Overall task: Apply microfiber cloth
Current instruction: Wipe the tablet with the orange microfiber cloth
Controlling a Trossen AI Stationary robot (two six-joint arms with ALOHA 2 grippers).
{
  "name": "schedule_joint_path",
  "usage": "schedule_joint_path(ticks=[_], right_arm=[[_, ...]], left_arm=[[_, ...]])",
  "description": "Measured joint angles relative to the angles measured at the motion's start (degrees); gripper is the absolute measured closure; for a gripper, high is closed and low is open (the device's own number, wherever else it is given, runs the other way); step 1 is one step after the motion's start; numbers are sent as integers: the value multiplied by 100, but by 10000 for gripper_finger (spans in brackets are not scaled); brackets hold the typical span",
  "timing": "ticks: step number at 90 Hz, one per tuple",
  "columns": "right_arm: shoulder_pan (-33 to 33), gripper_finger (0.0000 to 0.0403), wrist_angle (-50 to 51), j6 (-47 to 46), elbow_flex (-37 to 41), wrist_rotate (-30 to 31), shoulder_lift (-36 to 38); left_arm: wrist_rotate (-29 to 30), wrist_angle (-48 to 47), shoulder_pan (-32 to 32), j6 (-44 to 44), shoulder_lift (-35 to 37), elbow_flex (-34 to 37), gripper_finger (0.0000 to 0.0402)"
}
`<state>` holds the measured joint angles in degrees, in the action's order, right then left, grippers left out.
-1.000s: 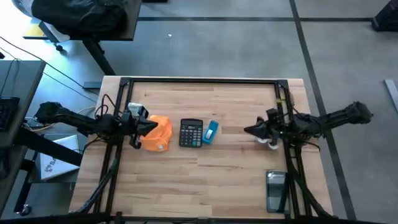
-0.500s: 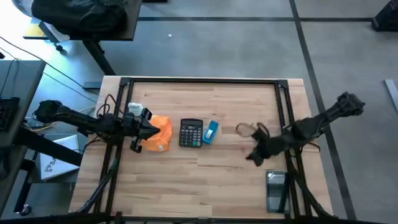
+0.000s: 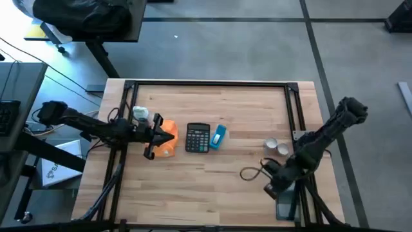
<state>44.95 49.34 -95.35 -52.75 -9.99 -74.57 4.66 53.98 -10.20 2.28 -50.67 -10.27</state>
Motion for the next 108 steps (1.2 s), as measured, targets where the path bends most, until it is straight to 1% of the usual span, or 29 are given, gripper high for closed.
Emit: schedule_joint_path(ticks=[12, 26, 50, 62, 80, 93, 102, 108], right_arm=[[324, 394, 422, -236, 4, 1, -190], [454, 394, 762, -236, 9, 5, -454], [461, 394, 761, 51, 9, -29, -1159], [461, 394, 547, 337, 9, -244, -1581], [444, 394, 3, 726, 9, -458, -2086], [346, 394, -126, 1029, -17, -995, -2366], [167, 394, -177, 1184, -22, -977, -2381], [2, 394, -206, 1362, -112, -652, -2387]], left_arm=[[-6, -3, 2, -6, -506, -243, 401], [32, -11, 2, -328, -1245, -632, 401], [36, -5, 2, -482, -2518, -1570, 401], [36, -23, 2, -674, -3024, -1899, 401], [36, -16, 4, -897, -3438, -2299, 401], [36, -3, 4, -978, -3529, -2516, 401], [38, -10, 4, -1152, -3533, -2578, 401], [42, -3, 4, -1228, -3533, -2595, 401]])
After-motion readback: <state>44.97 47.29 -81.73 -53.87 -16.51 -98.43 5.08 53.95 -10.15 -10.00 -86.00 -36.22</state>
